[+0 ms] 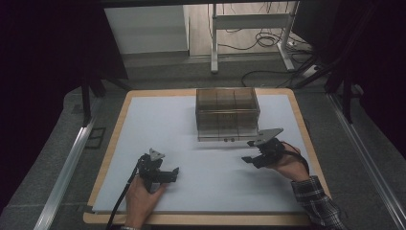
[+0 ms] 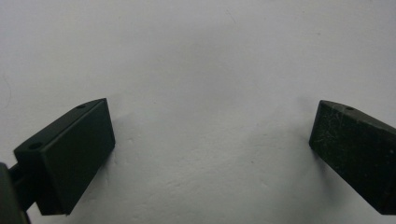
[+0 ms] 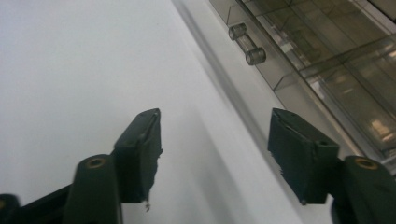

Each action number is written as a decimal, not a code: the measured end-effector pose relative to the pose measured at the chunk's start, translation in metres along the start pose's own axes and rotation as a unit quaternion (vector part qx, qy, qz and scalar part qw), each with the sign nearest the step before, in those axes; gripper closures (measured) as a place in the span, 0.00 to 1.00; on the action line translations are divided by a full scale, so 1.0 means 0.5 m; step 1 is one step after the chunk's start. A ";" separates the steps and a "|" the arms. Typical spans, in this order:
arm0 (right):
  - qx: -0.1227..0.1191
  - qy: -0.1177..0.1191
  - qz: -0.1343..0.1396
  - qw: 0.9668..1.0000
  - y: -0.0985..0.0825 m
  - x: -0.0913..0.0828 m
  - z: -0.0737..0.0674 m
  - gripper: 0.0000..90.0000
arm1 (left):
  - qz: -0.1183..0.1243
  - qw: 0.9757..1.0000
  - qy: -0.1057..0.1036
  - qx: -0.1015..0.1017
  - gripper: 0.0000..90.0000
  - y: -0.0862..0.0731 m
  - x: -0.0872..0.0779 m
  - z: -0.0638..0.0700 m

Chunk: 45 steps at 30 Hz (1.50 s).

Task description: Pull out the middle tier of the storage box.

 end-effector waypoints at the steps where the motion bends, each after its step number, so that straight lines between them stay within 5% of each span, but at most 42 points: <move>1: 0.002 -0.001 0.000 1.000 -0.002 0.000 0.000 0.32 | 0.000 1.000 0.000 0.000 0.00 0.000 0.000 0.000; 13: 0.044 -0.012 0.019 0.999 -0.022 -0.012 -0.015 0.14 | 0.000 1.000 0.000 0.000 0.00 0.000 0.000 0.000; 20: 0.049 -0.020 0.007 0.999 -0.039 -0.012 -0.030 0.06 | 0.000 1.000 0.000 0.000 0.00 0.000 0.000 0.000; 45: 0.083 -0.043 0.012 0.996 -0.117 -0.012 -0.067 0.00 | 0.001 1.000 0.000 0.000 0.00 0.000 0.000 0.000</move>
Point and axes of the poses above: each handheld gripper's, and its own axes: x roughly forward along the jaws, y roughly out of its top, z roughly to its right, the point moved 6 cm from there along x, roughly forward along the jaws, and after that the axes turned 1 degree about y, right-handed, at the moved point
